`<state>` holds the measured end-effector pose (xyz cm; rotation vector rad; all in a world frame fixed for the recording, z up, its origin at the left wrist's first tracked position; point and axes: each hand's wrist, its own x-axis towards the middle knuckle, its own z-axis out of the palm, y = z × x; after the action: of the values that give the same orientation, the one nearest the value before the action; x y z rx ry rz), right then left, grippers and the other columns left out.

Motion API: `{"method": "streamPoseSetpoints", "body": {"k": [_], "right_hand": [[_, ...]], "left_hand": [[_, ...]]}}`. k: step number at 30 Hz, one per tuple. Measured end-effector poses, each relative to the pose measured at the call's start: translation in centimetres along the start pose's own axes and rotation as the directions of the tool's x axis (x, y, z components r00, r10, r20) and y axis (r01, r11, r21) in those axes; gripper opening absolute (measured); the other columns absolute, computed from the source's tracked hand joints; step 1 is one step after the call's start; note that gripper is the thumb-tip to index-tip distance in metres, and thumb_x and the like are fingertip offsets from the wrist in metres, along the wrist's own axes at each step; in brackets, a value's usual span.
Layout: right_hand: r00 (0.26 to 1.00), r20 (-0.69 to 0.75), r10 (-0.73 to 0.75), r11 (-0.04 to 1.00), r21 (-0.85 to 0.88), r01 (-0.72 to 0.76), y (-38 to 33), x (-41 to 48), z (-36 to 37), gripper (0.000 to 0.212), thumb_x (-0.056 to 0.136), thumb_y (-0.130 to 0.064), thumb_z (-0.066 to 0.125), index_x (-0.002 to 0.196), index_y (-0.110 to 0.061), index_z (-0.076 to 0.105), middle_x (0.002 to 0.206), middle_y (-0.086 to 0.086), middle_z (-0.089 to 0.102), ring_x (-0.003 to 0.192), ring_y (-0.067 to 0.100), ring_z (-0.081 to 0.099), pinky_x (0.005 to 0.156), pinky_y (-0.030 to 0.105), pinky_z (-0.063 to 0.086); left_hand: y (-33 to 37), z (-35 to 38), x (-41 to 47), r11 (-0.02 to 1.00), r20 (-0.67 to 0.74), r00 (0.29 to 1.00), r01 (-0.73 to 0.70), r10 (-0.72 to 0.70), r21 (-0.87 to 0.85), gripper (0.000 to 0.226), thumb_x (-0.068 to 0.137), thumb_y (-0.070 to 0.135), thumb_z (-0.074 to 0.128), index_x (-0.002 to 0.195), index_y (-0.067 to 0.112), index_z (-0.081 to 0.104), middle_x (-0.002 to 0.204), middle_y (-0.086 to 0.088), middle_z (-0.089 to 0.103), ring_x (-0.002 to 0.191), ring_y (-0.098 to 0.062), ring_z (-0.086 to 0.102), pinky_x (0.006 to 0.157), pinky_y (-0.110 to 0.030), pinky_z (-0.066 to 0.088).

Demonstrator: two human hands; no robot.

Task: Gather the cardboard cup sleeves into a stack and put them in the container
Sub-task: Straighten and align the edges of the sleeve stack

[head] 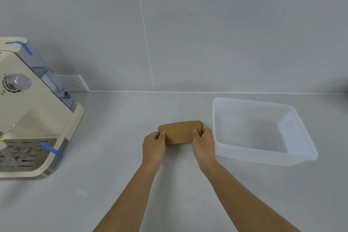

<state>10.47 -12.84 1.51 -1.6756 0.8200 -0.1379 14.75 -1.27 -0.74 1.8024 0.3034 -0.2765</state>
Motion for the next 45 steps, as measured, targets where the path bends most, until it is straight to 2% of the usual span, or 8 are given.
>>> {"method": "streamPoseSetpoints", "body": {"k": [8,13,19,23,26,33,42,45], "right_hand": [[0.999,-0.008,0.034,0.999,-0.016,-0.035,0.2,1.5,0.7,0.008,0.096,-0.024,0.041,0.097,-0.016,0.042,0.083,-0.004,0.049,0.080,0.016,0.049,0.074,0.030,0.039],[0.998,0.015,0.067,0.998,0.011,-0.067,0.4,2.1,0.8,0.021,0.094,-0.022,0.045,0.112,-0.011,0.046,0.086,-0.003,0.051,0.073,0.008,0.049,0.064,0.024,0.039],[0.996,0.031,0.081,0.995,0.054,-0.083,0.8,2.5,1.1,0.054,0.093,-0.019,0.047,0.142,-0.017,0.023,0.117,-0.002,0.046,0.100,0.016,0.045,0.084,0.028,0.037],[0.993,0.022,0.116,0.993,0.008,-0.116,0.9,3.1,1.4,0.044,0.091,-0.019,0.047,0.134,-0.011,0.037,0.114,0.002,0.052,0.091,0.016,0.048,0.078,0.028,0.039],[0.991,0.022,0.133,0.991,-0.009,-0.133,0.8,3.3,1.6,0.023,0.087,-0.015,0.046,0.110,-0.008,0.049,0.089,0.002,0.052,0.069,0.012,0.047,0.057,0.027,0.040],[0.989,0.036,0.144,0.984,0.100,-0.147,0.9,3.4,1.8,0.018,0.087,-0.014,0.047,0.105,-0.014,0.050,0.082,-0.008,0.048,0.070,0.005,0.045,0.057,0.022,0.036],[0.981,0.178,0.074,0.963,0.244,-0.117,1.5,2.8,0.4,0.045,0.074,0.003,0.059,0.117,-0.010,0.057,0.112,0.006,0.063,0.102,0.023,0.058,0.083,0.031,0.047],[0.973,0.231,0.000,0.966,0.253,-0.060,1.8,2.5,0.2,0.049,0.065,0.002,0.065,0.113,-0.008,0.058,0.112,0.012,0.062,0.100,0.025,0.057,0.077,0.027,0.046]], "left_hand": [[0.3,0.5,1.2,0.995,-0.007,1.000,-0.009,0.009,0.097,0.031,0.093,0.022,0.046,0.066,0.008,0.048,0.060,-0.002,0.042,0.058,-0.017,0.038,0.059,-0.029,0.034],[0.2,0.5,1.8,0.989,-0.025,0.999,-0.019,0.023,0.148,0.027,0.092,0.024,0.048,0.088,0.000,0.061,0.073,-0.004,0.053,0.062,-0.014,0.046,0.059,-0.027,0.035],[1.0,0.4,2.6,0.985,-0.016,1.000,0.007,-0.005,0.173,0.012,0.090,0.023,0.053,0.092,0.012,0.056,0.087,0.002,0.054,0.080,-0.016,0.051,0.074,-0.029,0.039],[1.2,0.2,3.8,0.979,0.036,0.994,0.096,-0.104,0.179,0.026,0.086,0.023,0.058,0.068,0.014,0.042,0.072,0.000,0.043,0.062,-0.014,0.041,0.061,-0.027,0.035],[1.6,0.0,4.3,0.979,0.093,0.979,0.168,-0.179,0.114,0.024,0.081,0.023,0.066,0.080,0.008,0.048,0.074,-0.001,0.046,0.069,-0.016,0.046,0.058,-0.025,0.035],[1.6,-1.0,5.2,0.962,0.277,0.926,0.271,-0.257,-0.014,0.050,0.068,0.016,0.080,0.108,-0.005,0.060,0.108,-0.012,0.065,0.098,-0.023,0.061,0.080,-0.028,0.047],[0.0,-2.2,3.7,0.988,0.403,0.915,0.053,0.009,-0.143,0.041,0.079,0.005,0.068,0.112,0.019,0.047,0.110,-0.001,0.057,0.100,-0.017,0.057,0.087,-0.029,0.047],[-0.6,-3.1,3.2,0.983,0.424,0.898,-0.045,0.118,-0.179,0.044,0.083,0.002,0.063,0.118,0.019,0.041,0.113,0.002,0.055,0.102,-0.013,0.055,0.087,-0.026,0.046]]}}
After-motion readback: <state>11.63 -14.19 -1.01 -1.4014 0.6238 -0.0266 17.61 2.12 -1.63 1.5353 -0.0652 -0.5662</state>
